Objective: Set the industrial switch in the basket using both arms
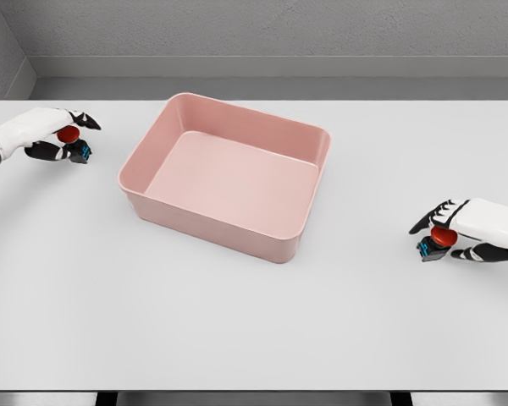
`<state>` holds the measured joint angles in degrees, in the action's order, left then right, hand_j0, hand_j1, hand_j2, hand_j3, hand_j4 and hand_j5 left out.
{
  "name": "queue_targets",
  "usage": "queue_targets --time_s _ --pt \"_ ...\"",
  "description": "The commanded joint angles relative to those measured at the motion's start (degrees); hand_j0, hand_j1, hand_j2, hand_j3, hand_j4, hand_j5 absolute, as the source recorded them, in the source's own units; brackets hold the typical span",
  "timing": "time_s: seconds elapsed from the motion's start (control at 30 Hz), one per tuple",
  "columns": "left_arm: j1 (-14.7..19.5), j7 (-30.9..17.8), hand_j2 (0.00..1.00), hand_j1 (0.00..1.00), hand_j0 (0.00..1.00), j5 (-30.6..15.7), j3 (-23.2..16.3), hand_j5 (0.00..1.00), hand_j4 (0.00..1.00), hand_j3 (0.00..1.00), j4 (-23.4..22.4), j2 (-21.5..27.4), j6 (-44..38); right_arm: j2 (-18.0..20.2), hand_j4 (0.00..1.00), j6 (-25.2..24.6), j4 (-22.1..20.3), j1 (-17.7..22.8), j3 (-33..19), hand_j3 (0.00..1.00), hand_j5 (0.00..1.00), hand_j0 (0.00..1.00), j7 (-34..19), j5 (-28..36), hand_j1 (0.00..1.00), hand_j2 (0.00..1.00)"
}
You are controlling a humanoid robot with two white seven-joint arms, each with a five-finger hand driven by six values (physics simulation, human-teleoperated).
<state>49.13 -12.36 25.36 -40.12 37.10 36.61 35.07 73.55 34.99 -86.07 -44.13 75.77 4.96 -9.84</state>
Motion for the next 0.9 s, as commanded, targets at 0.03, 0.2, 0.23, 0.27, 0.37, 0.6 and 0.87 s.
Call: queue_targets --time_s 0.03,0.2,0.23,0.27,0.37,0.6,0.87 --pt "0.0 0.0 0.64 0.64 0.64 -0.3 0.2 0.64 0.64 0.64 0.0 0.1 -0.1 0.1 0.68 0.0 0.0 -0.1 -0.1 0.68 0.68 0.68 -0.1 0.3 0.68 0.68" --pt "0.0 -1.3 0.52 0.52 0.52 -0.4 0.3 0.52 0.52 0.52 0.0 0.1 -0.1 0.5 0.61 0.0 0.0 -0.1 -0.2 0.61 0.61 0.61 -0.2 -0.2 0.61 0.61" --pt "0.0 -1.3 0.5 0.5 0.5 -0.5 0.3 0.5 0.5 0.5 0.0 0.1 -0.1 0.5 0.6 0.0 -0.1 -0.1 -0.2 0.6 0.6 0.6 -0.2 -0.2 0.6 0.6" --pt "0.0 -1.3 0.49 0.49 0.49 -0.5 0.3 0.49 0.49 0.49 0.0 0.1 -0.1 0.5 0.6 0.0 -0.1 -0.1 -0.2 0.6 0.6 0.6 -0.2 -0.4 0.6 0.6" --pt "0.1 -1.3 0.49 0.49 0.49 -0.5 0.4 0.49 0.49 0.49 0.0 0.1 -0.1 0.5 0.57 0.0 -0.1 -0.1 -0.2 0.57 0.57 0.57 -0.3 -0.8 0.57 0.57" --pt "0.9 -1.3 0.49 0.49 0.49 -0.8 0.2 0.49 0.49 0.49 0.3 0.0 -0.1 0.5 0.53 0.0 -0.1 -0.1 -0.6 0.53 0.53 0.53 -0.3 -0.8 0.53 0.53" --pt "2.7 -1.3 0.49 0.49 0.49 -0.8 0.1 0.49 0.49 0.49 0.7 0.0 -0.1 0.9 0.52 0.0 -0.1 -0.6 -1.9 0.52 0.52 0.52 -0.4 -0.6 0.52 0.52"
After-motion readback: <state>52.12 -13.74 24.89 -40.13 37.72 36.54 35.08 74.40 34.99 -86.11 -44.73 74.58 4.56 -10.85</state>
